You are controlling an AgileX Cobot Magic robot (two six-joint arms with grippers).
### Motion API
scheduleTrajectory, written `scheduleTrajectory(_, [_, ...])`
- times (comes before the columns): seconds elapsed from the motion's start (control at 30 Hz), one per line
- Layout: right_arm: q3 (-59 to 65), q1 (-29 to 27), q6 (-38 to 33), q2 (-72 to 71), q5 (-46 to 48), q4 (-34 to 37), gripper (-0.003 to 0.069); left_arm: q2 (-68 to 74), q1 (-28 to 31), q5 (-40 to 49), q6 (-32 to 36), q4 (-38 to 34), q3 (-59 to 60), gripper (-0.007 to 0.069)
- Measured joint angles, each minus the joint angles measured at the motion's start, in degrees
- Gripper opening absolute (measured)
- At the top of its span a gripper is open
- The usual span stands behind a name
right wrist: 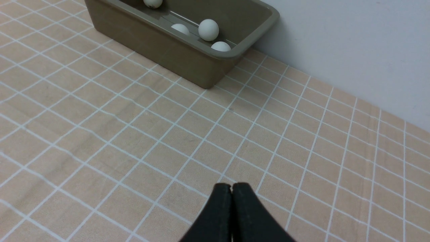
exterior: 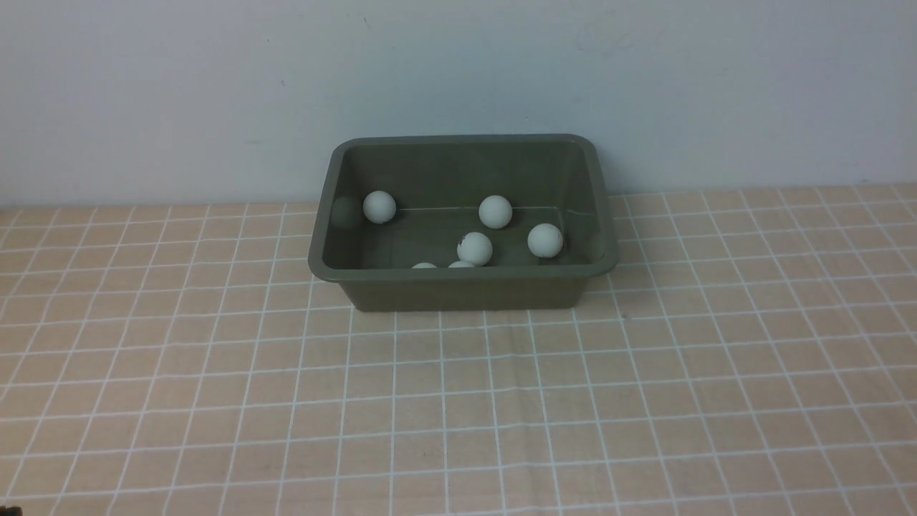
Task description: Put the table tennis balls into the box on the light coffee tablecloth.
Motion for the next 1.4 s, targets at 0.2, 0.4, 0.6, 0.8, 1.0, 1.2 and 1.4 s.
scheduleTrajectory(0.2, [0.0, 0.0, 0.0, 0.0, 0.0, 0.0, -0.0016, 0.0, 0.0, 0.2, 0.0, -0.9, 1.1, -0.0069])
scheduleTrajectory(0.4, [0.0, 0.0, 0.0, 0.0, 0.0, 0.0, -0.0016, 0.0, 0.0, 0.2, 0.0, -1.0, 1.1, -0.0069])
scheduleTrajectory(0.6, [0.0, 0.0, 0.0, 0.0, 0.0, 0.0, -0.0016, 0.0, 0.0, 0.1, 0.0, -1.0, 1.1, -0.0069])
scheduleTrajectory(0.8, [0.0, 0.0, 0.0, 0.0, 0.0, 0.0, -0.0016, 0.0, 0.0, 0.1, 0.0, -1.0, 1.1, -0.0069])
scheduleTrajectory(1.0, [0.0, 0.0, 0.0, 0.0, 0.0, 0.0, -0.0016, 0.0, 0.0, 0.1, 0.0, -1.1, 1.1, -0.0069])
scheduleTrajectory(1.2, [1.0, -6.1, 0.4, -2.8, -6.3, 1.0, -0.0016, 0.0, 0.0, 0.1, 0.0, -1.1, 1.1, -0.0069])
scheduleTrajectory(1.4, [7.5, -10.9, 3.1, -10.0, -20.3, 3.9, -0.0016, 0.0, 0.0, 0.0, 0.0, -1.1, 1.1, -0.0069])
